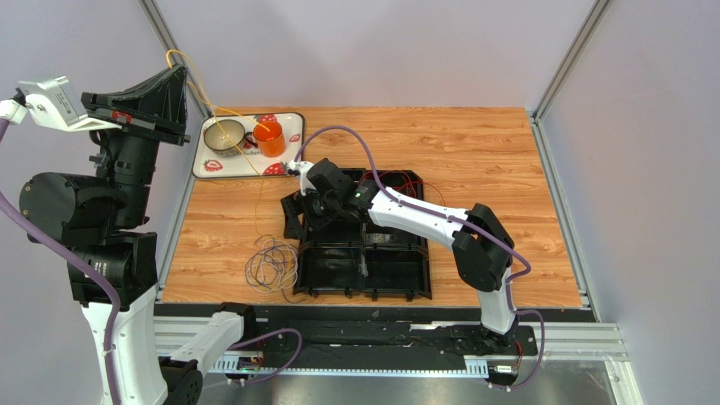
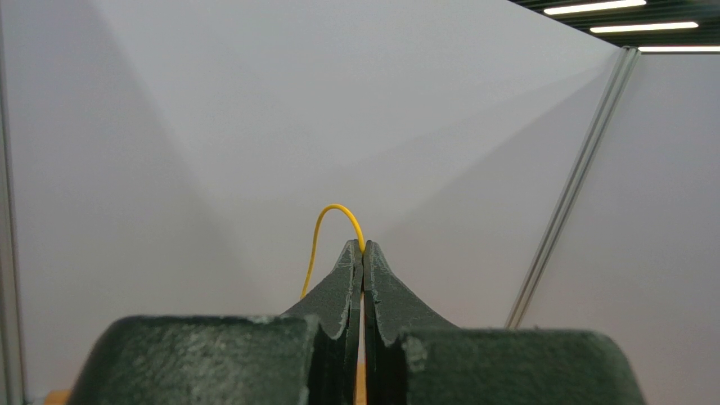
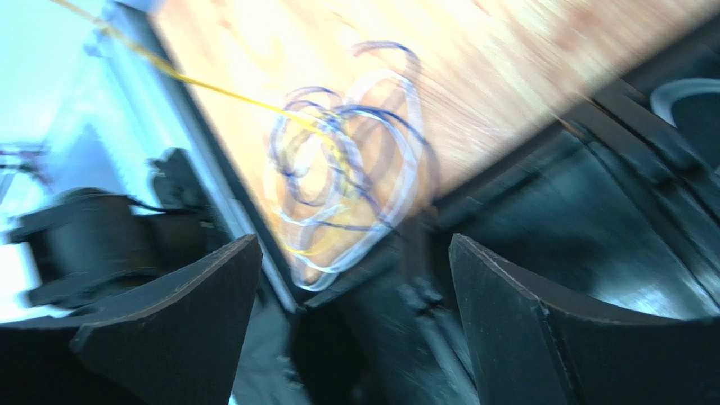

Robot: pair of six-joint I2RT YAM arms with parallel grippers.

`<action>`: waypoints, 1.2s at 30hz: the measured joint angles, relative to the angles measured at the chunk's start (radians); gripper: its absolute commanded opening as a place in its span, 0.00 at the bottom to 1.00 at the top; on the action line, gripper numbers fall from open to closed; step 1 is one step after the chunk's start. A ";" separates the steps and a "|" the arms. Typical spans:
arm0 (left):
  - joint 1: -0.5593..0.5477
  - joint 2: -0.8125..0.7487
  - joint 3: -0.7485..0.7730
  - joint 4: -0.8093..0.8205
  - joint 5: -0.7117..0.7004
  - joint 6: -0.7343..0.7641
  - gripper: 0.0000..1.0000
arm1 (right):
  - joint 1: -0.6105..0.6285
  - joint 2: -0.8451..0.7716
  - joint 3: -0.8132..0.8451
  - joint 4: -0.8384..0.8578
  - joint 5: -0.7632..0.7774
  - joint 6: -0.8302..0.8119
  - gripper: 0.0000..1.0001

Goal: Untangle the cables

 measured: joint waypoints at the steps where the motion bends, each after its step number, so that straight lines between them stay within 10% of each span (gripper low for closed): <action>1: 0.000 0.004 0.008 0.000 0.003 0.000 0.00 | 0.009 0.003 0.014 0.013 -0.012 0.006 0.85; 21: 0.000 0.032 0.108 0.008 0.027 -0.025 0.00 | 0.038 0.179 0.154 0.081 -0.106 0.062 0.73; 31: 0.000 0.032 0.108 0.008 0.036 -0.031 0.00 | 0.050 0.193 0.165 0.082 -0.127 0.074 0.00; 36: 0.000 0.032 0.109 0.008 0.037 -0.037 0.00 | 0.051 0.193 0.166 0.082 -0.127 0.077 0.00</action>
